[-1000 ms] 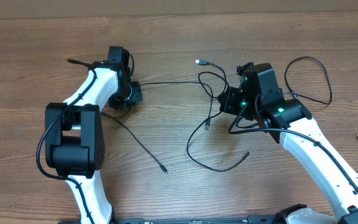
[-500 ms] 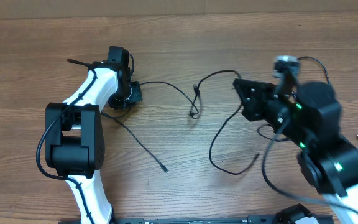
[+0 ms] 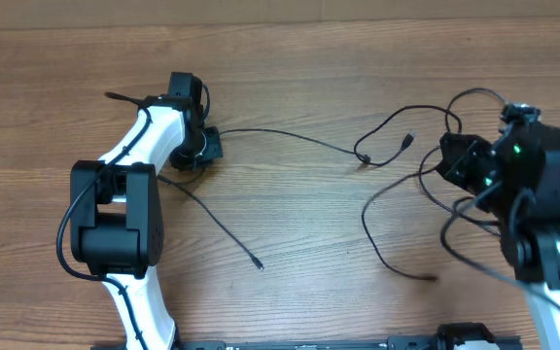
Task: Untangle cables
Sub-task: 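Drag the held cable loop rightward with the right gripper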
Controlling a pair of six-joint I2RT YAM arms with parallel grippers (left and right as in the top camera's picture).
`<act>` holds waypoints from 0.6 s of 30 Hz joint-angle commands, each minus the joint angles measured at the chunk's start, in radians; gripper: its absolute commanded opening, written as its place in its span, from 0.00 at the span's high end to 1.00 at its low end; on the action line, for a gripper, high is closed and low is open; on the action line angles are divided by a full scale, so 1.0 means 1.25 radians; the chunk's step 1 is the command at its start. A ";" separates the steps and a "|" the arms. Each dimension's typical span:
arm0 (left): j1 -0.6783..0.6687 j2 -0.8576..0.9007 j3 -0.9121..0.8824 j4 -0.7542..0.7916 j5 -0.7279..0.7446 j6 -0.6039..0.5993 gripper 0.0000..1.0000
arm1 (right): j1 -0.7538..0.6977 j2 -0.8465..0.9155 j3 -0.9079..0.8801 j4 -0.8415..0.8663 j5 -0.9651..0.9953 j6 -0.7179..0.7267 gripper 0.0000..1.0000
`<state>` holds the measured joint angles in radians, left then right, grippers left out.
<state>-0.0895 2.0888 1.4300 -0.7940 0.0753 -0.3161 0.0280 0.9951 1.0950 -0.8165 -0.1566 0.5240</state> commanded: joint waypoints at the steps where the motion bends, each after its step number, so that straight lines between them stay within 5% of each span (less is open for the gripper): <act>1: 0.006 0.078 -0.054 -0.001 -0.021 -0.014 0.96 | -0.003 0.075 0.016 -0.007 -0.006 0.000 0.96; 18: 0.006 0.078 -0.054 -0.001 -0.021 -0.014 0.96 | -0.003 0.404 0.016 -0.063 0.109 -0.007 0.96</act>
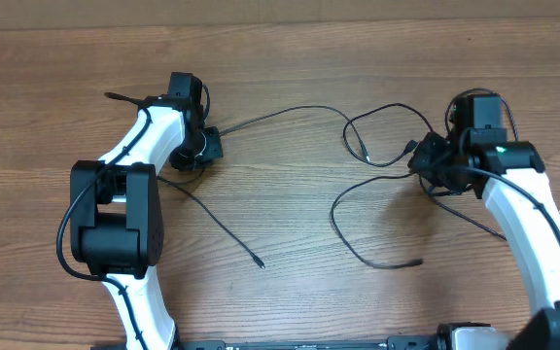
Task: Untangle cables
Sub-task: 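Drag the held cable loop rightward with the right gripper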
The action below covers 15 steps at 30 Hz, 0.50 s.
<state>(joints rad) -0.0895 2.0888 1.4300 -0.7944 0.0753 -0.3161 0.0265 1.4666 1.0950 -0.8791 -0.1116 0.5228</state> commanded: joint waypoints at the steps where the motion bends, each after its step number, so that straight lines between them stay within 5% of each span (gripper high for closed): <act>1: 0.006 0.078 -0.054 -0.001 -0.021 -0.014 0.96 | -0.002 0.032 0.016 -0.020 0.085 -0.005 0.96; 8: 0.006 0.078 -0.054 0.002 -0.032 -0.018 0.96 | -0.004 -0.009 0.118 -0.071 0.069 -0.006 0.96; 15: 0.024 0.078 -0.055 -0.016 -0.152 -0.172 0.96 | -0.007 -0.070 0.366 -0.078 0.033 -0.069 0.96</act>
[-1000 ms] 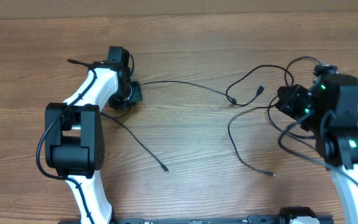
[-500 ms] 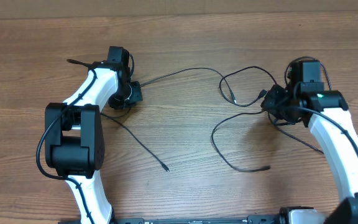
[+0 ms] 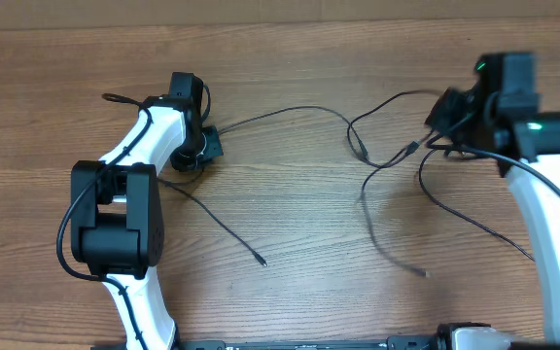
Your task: Untangle cables
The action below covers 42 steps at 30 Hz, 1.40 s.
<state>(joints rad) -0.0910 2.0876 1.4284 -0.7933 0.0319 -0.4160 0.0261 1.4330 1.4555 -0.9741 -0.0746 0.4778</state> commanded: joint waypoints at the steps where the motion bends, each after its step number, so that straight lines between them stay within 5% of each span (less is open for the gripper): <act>1: 0.031 0.079 -0.053 -0.022 -0.117 -0.106 0.96 | -0.009 -0.047 0.089 0.003 0.022 -0.033 0.96; 7: 0.071 0.079 -0.053 -0.048 -0.115 -0.128 0.96 | -0.078 -0.025 0.093 -0.003 0.212 -0.023 0.96; 24: 0.072 0.079 -0.053 -0.044 -0.114 -0.128 0.96 | -0.133 0.270 0.093 -0.263 0.203 0.016 0.90; 27: 0.072 0.079 -0.053 -0.043 -0.114 -0.128 0.96 | -0.133 0.297 0.093 -0.276 0.203 0.016 0.80; 29: 0.072 0.079 -0.053 -0.043 -0.114 -0.128 0.96 | -0.133 0.305 0.092 -0.277 0.202 0.016 0.34; 32: 0.072 0.079 -0.053 -0.043 -0.114 -0.128 0.96 | -0.133 0.305 0.092 -0.280 0.195 0.016 0.00; 42: 0.072 0.079 -0.053 -0.037 -0.114 -0.128 0.96 | -0.126 0.305 0.092 -0.244 0.021 -0.024 0.00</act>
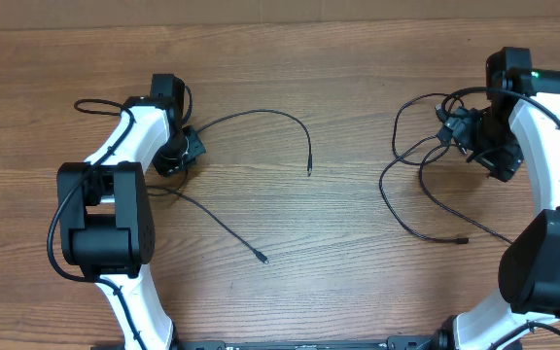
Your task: Untangle cables
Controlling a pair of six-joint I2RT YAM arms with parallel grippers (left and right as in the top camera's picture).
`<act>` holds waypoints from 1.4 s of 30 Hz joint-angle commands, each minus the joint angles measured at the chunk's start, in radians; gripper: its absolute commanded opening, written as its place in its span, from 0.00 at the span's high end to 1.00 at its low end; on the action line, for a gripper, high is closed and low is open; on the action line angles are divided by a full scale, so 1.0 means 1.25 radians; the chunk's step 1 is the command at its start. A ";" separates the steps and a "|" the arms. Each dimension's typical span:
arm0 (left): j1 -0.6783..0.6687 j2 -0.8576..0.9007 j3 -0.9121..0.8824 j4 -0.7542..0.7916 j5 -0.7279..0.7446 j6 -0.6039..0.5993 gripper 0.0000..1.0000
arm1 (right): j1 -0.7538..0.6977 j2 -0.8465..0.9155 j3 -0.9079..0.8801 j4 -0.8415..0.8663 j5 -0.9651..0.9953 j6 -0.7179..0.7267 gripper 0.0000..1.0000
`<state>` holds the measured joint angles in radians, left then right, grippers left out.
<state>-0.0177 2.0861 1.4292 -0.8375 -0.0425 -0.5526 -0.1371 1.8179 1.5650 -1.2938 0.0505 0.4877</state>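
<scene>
Two thin black cables lie apart on the wooden table. The left cable (261, 115) arcs from my left gripper (181, 152) to a free plug end (309, 171), and its other tail runs down to a plug (262, 259). My left gripper is shut on it. The right cable (394, 190) loops beside my right gripper (458, 131), which is shut on it, with a tail end (465, 238) lying nearer the front. A stretch of bare wood separates the two cables.
The wooden table (338, 292) fills the view, with its far edge along the top. The arms' own black wiring loops beside each arm. Both arm bases stand at the front corners.
The left cable's plug end, which lay tangled in the right cable's loop near the middle, now lies free to the left. My left gripper is slightly further left, and the right gripper is lower and to the right.
At first both grippers held cables that met in a tangle right of centre. The right gripper then stood further left with the loops slack, then at the far right with the tangle still joined. Now the two cables lie separate.
</scene>
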 commanded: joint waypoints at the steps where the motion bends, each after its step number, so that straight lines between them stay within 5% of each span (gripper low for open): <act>1: 0.013 0.080 -0.054 0.000 -0.054 -0.019 0.96 | 0.011 -0.002 0.005 0.027 -0.116 -0.058 0.00; 27: 0.013 0.080 -0.054 0.000 -0.049 -0.009 0.96 | 0.327 -0.002 -0.009 0.106 -0.168 -0.056 0.00; 42: 0.013 0.080 -0.054 0.007 -0.049 -0.007 0.96 | 0.381 -0.002 -0.261 0.455 -0.168 0.095 0.00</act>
<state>-0.0177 2.0850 1.4281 -0.8341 -0.0425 -0.5518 0.3347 1.8206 1.2800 -0.7689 -0.1581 0.5770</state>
